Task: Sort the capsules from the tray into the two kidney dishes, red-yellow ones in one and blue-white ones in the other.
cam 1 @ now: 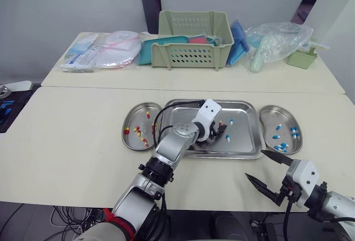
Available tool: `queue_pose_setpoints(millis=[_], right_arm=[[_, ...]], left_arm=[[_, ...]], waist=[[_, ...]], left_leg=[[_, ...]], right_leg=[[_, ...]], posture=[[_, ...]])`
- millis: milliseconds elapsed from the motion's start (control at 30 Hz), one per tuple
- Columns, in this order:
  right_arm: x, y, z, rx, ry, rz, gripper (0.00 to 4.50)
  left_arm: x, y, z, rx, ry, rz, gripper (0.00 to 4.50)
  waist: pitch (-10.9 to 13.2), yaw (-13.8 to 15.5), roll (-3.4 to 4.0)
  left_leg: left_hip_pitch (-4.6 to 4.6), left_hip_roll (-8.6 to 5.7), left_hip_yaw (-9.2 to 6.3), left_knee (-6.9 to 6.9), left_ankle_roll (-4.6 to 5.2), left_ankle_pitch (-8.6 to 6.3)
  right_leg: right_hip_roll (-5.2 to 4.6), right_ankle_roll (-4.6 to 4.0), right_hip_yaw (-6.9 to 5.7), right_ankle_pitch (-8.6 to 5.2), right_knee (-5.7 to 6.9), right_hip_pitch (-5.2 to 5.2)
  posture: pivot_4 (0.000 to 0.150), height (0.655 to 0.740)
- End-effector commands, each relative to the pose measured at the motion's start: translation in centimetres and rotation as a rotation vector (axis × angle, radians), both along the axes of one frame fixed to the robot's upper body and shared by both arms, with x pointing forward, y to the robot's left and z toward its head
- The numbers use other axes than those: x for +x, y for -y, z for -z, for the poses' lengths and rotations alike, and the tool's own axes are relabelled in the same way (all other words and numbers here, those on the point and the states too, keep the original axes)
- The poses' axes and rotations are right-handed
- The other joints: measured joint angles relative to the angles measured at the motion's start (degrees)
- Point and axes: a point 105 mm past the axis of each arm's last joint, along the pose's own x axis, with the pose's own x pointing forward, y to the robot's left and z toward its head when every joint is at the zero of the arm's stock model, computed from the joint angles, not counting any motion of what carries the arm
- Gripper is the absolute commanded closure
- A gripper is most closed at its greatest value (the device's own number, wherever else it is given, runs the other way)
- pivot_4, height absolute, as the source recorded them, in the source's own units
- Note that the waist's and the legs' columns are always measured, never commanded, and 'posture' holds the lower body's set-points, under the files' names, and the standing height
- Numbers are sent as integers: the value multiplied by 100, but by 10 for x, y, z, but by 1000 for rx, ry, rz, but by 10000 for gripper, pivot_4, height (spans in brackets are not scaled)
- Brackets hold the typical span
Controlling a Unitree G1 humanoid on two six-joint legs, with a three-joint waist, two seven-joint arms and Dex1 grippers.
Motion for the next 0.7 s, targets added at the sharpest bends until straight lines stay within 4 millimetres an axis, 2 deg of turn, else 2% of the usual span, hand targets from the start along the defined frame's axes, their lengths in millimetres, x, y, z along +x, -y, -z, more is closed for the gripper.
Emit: queue_pose_setpoints(millis=[33, 67, 167, 400, 533, 700], right_arm=[[-1, -5, -9, 6, 32, -12, 0], [-2, -4, -9, 7, 31, -11, 0], [-2, -4, -8, 8, 26, -8, 0], [-3, -3, -8, 8, 23, -8, 0], [-3, -4, -8, 8, 23, -12, 0], [0, -6, -10, 10, 32, -17, 0]], left_arm=[[-1, 5, -4, -3, 14, 22, 15418], [-2, 5, -4, -3, 9, 23, 15418], [-4, 5, -2, -2, 2, 29, 21294], [-5, 4, -3, -17, -6, 32, 44390], [-6, -1, -17, -53, 37, 44, 44777], [-20, -17, -53, -125, 138, 106, 44777]], waist=[[-1, 0, 1], [-1, 0, 1], [-1, 3, 1], [-1, 3, 1], [-1, -6, 2], [-1, -7, 3]], left_leg=[[0, 0, 0, 0, 0, 0], [1, 0, 0, 0, 0, 0], [0, 0, 0, 0, 0, 0], [1, 0, 0, 0, 0, 0], [1, 0, 0, 0, 0, 0], [0, 2, 0, -1, -2, 1]], right_leg=[[0, 0, 0, 0, 0, 0], [0, 0, 0, 0, 0, 0], [0, 0, 0, 0, 0, 1], [0, 0, 0, 0, 0, 1], [0, 0, 0, 0, 0, 1], [0, 0, 1, 0, 2, -2]], posture=[[1500, 7390], [1500, 7390], [1500, 7390], [1500, 7390], [1500, 7390], [1500, 7390]])
